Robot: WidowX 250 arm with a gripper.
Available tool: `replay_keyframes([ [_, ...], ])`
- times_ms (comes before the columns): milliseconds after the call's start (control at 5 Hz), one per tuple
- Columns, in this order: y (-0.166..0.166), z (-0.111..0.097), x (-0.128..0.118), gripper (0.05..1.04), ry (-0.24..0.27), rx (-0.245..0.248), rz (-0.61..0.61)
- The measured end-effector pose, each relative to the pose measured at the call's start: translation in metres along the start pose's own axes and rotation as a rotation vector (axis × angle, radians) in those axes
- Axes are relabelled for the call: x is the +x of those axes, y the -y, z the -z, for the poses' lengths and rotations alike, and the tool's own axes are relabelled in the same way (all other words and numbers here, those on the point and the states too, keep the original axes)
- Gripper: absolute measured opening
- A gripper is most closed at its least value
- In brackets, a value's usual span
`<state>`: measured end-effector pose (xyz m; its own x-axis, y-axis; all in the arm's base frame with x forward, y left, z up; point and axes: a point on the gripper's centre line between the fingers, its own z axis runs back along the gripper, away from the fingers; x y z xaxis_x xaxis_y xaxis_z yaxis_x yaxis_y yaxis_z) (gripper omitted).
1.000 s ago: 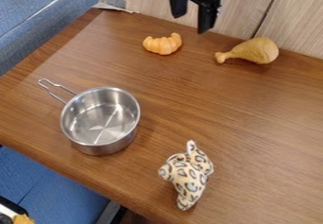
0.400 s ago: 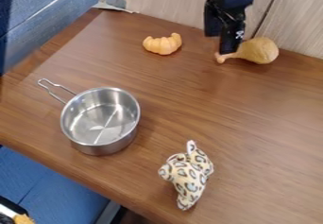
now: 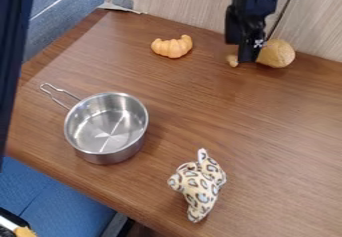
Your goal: Put the drumstick in between the silver pot and croissant
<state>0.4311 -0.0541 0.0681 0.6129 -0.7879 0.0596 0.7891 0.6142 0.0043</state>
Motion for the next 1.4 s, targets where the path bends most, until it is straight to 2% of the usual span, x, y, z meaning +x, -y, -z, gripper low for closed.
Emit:
replay_keyframes([
  [200, 0.007, 0.017, 0.006, 1.001, -0.030, -0.003, 0.043],
  [400, 0.009, 0.018, 0.012, 0.950, -0.023, 0.012, 0.064],
  [800, 0.011, 0.019, 0.010, 0.375, -0.031, 0.051, 0.055],
  [1000, 0.016, 0.017, 0.008, 0.328, -0.028, 0.054, 0.056],
  [1200, 0.022, 0.002, 0.008, 0.328, 0.013, 0.061, 0.029],
  [1400, 0.025, -0.026, 0.006, 0.328, 0.061, 0.087, -0.020],
])
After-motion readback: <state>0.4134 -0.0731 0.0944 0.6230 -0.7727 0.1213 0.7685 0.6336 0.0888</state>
